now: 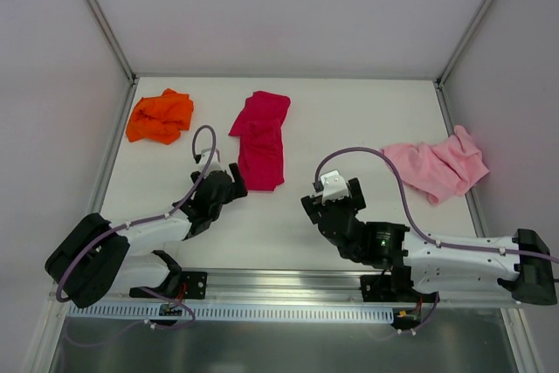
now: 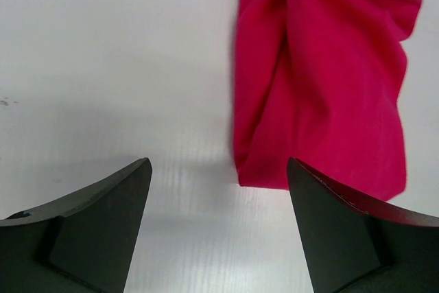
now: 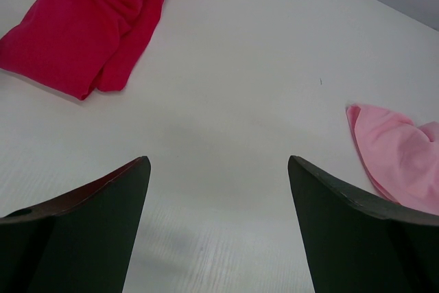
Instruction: Fold and stack the t-shirts
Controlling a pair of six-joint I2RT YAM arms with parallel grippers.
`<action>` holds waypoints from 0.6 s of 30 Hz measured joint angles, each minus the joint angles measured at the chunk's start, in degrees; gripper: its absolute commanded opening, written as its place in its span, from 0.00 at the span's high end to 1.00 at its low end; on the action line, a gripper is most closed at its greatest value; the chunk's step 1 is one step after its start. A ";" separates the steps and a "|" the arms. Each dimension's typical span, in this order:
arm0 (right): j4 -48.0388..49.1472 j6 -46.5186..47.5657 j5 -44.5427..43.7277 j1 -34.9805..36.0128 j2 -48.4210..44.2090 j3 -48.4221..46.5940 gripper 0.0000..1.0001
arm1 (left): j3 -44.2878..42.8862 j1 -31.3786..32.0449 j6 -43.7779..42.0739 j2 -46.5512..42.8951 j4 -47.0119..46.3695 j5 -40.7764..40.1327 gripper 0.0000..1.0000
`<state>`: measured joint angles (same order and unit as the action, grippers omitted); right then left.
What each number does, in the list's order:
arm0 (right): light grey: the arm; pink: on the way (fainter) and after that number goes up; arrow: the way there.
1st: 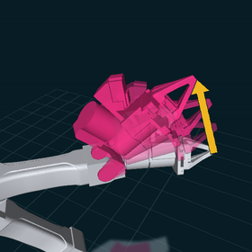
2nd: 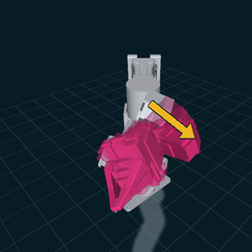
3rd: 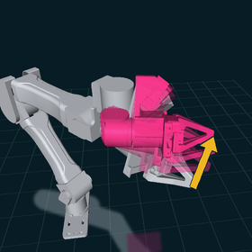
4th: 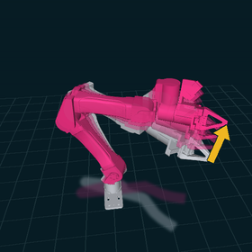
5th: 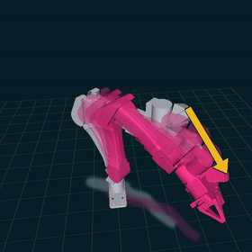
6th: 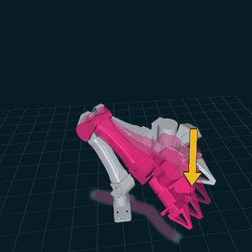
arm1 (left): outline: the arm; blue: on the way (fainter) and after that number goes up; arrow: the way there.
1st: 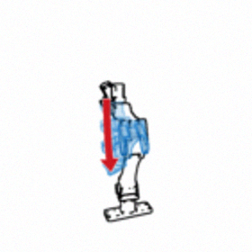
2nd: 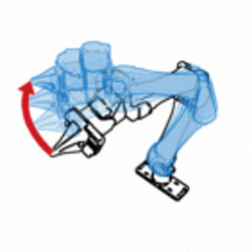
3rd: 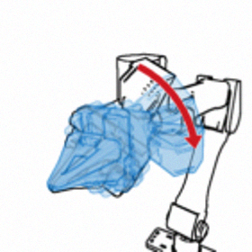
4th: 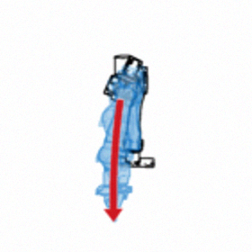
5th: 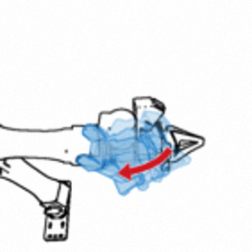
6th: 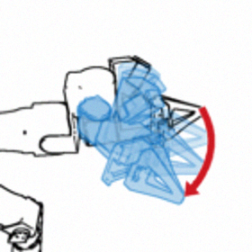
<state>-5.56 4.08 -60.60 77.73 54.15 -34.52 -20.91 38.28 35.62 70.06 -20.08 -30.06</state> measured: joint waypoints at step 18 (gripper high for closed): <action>0.17 0.11 0.00 0.00 2.54 -0.94 0.13 | 2.27 0.74 -0.98 1.40 -11.26 6.19 0.20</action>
<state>-5.39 4.19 -60.60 77.73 56.69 -35.46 -18.63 39.03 34.63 71.46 -31.33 -23.88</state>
